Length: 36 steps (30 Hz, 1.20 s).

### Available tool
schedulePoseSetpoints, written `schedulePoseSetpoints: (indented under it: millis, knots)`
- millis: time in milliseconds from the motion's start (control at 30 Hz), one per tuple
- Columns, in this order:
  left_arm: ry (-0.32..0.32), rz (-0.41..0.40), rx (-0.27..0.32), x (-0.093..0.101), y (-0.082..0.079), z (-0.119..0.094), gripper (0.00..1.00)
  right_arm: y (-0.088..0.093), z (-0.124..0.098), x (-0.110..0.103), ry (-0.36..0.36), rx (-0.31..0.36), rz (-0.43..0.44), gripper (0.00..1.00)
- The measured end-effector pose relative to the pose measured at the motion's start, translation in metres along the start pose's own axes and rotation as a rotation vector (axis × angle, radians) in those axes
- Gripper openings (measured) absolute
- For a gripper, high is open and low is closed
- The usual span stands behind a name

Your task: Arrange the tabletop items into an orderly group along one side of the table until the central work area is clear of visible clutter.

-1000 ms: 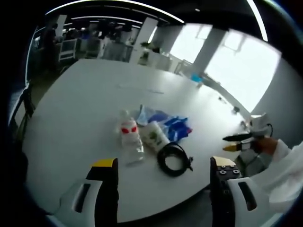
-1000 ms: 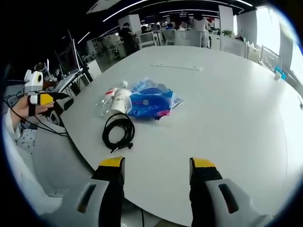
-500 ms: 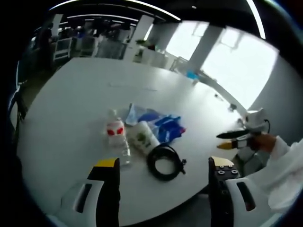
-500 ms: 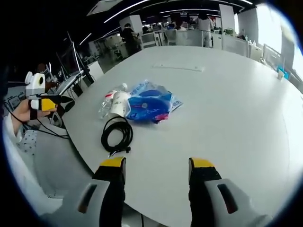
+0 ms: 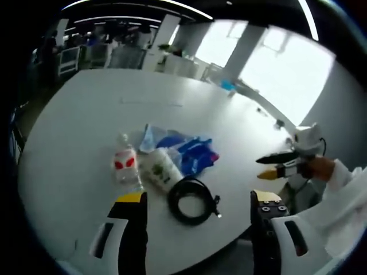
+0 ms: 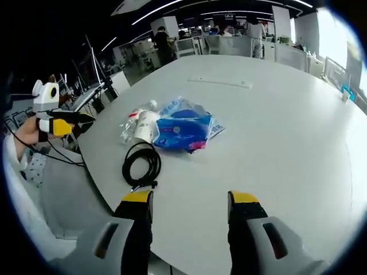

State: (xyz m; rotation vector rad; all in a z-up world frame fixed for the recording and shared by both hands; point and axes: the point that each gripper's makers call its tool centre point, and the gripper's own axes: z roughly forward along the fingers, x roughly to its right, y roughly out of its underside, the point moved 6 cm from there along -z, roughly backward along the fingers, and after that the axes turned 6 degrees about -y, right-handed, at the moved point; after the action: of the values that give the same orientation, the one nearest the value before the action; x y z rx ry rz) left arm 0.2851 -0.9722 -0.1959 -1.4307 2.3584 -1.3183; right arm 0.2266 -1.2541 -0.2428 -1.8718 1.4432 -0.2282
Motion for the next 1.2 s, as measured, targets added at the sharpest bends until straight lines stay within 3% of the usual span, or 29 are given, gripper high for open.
schedulePoseSetpoints:
  millis: [433, 1033, 1133, 1200]
  knots:
    - [0.027, 0.02, -0.049, 0.016, -0.001, 0.025, 0.67, -0.019, 0.011, 0.007, -0.057, 0.05, -0.015, 0.5]
    - [-0.003, 0.013, -0.068, 0.026, -0.009, 0.055, 0.64, -0.028, 0.025, 0.025, -0.103, 0.026, -0.039, 0.48]
    - [-0.056, 0.09, -0.097, 0.025, -0.009, 0.06, 0.64, -0.029, 0.028, 0.026, -0.112, 0.026, -0.044, 0.47]
    - [-0.048, 0.102, -0.097, 0.03, -0.01, 0.065, 0.63, -0.03, 0.031, 0.026, -0.119, 0.021, -0.052, 0.47]
